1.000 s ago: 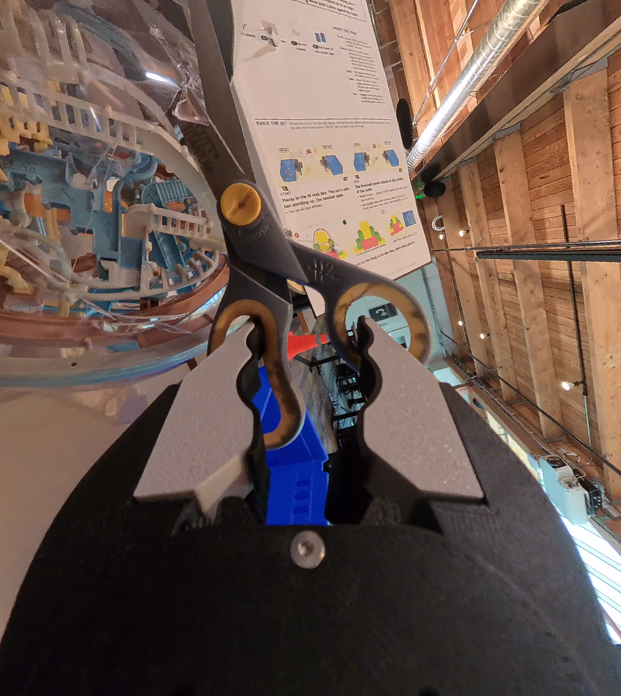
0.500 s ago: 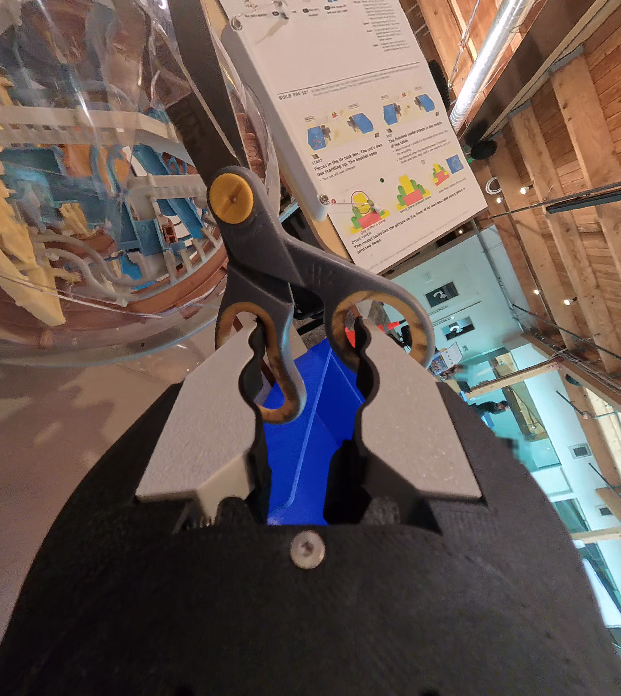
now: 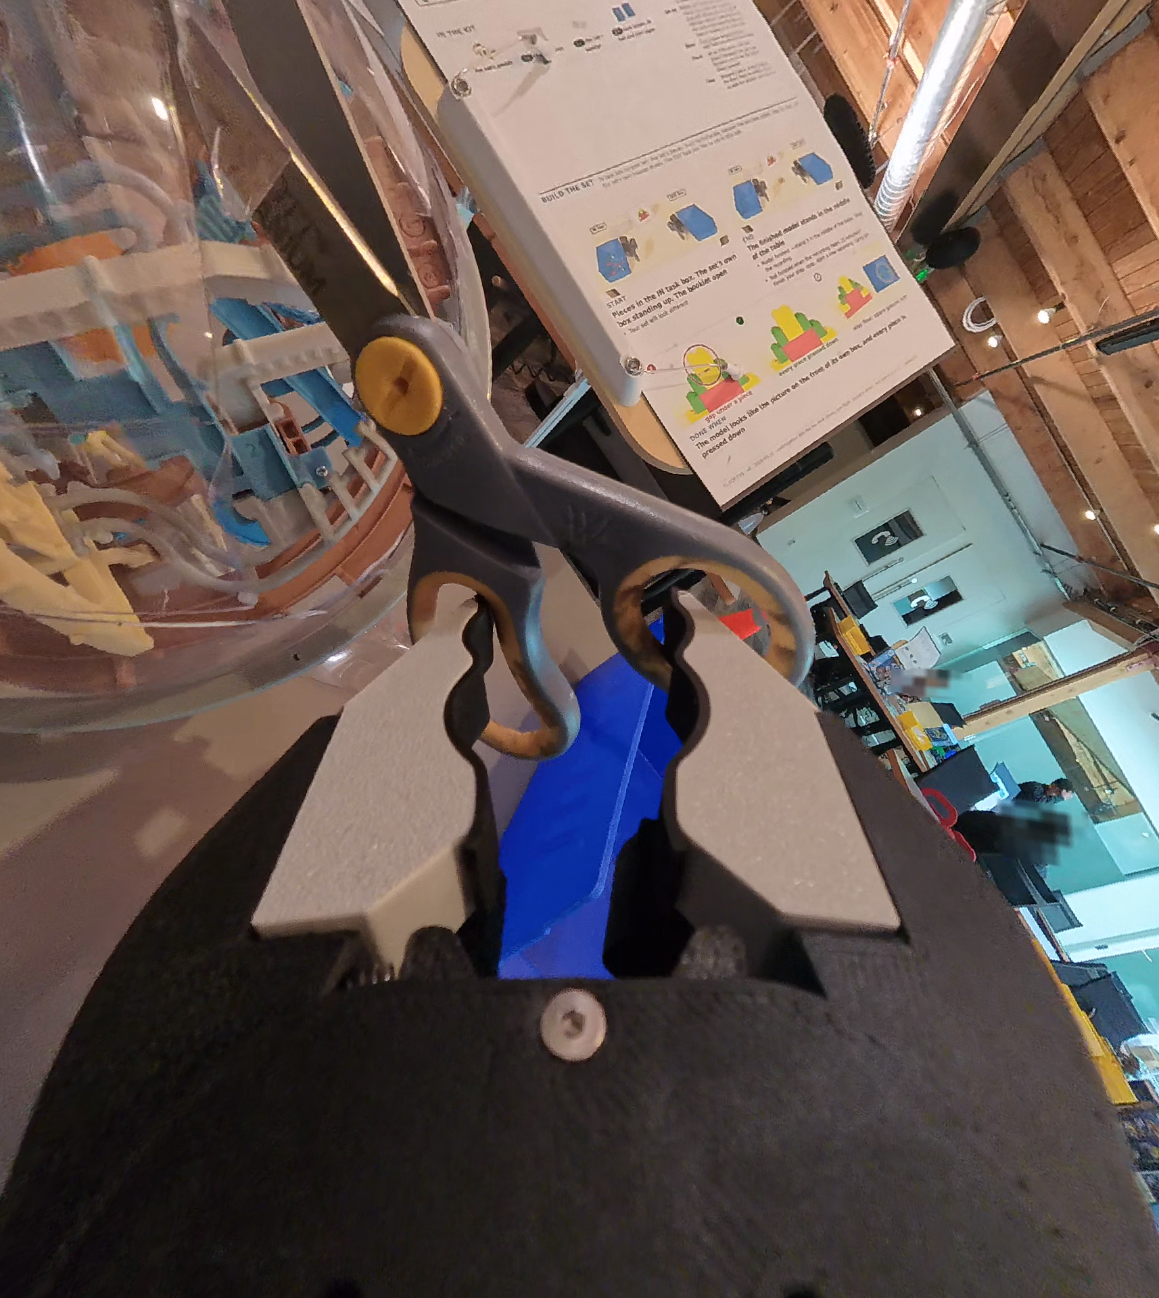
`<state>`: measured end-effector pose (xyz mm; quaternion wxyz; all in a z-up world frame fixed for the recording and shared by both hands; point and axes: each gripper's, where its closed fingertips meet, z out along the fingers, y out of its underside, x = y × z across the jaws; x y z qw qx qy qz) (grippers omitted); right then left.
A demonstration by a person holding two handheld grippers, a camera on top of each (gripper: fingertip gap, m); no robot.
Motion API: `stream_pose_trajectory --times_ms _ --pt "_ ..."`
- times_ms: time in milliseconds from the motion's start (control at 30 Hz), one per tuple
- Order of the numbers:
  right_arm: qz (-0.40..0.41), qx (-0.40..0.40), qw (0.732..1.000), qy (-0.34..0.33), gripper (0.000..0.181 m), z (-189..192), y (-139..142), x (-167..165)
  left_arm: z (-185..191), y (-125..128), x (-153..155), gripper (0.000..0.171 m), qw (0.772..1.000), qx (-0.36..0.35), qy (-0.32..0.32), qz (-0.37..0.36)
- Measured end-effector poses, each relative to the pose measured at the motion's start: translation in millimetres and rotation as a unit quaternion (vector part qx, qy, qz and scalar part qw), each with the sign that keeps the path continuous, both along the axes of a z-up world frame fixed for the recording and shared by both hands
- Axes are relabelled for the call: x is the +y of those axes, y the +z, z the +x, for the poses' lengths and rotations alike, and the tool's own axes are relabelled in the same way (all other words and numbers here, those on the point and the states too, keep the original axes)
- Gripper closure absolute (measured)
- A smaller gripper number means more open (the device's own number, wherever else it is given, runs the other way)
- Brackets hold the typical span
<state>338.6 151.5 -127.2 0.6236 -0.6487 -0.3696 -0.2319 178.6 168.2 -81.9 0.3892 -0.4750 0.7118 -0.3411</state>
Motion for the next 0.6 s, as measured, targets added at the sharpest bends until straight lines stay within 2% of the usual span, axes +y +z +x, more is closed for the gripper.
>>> stream_pose_trajectory --times_ms 167,300,367,467,500,533,567,600 --pt "0.009 -0.010 1.000 0.005 0.135 -5 3 -2 24 -12 5 0.079 0.993 0.095 -0.061 -0.044" --pt "0.009 -0.010 1.000 0.002 0.135 0 2 -3 26 -25 -12 0.085 0.974 0.167 -0.119 -0.100" --pt "0.008 -0.006 1.000 0.002 0.135 1 1 -3 29 -27 -19 0.079 0.973 0.162 -0.131 -0.098" --pt "0.006 -0.003 1.000 -0.001 0.134 5 0 -2 33 -26 -22 0.084 0.975 0.152 -0.131 -0.096" --pt "0.006 -0.004 1.000 -0.004 0.134 7 0 -2 34 -25 -23 0.090 0.976 0.145 -0.129 -0.094" --pt "0.005 -0.004 1.000 -0.005 0.134 8 0 -2 36 -23 -22 0.102 0.979 0.135 -0.120 -0.094" --pt "0.004 -0.004 1.000 -0.001 0.134 7 -1 -4 40 -23 -15 0.133 0.985 0.120 -0.094 -0.076" --pt "0.004 -0.003 1.000 0.002 0.135 5 0 -5 40 -26 -15 0.135 0.988 0.115 -0.092 -0.055"
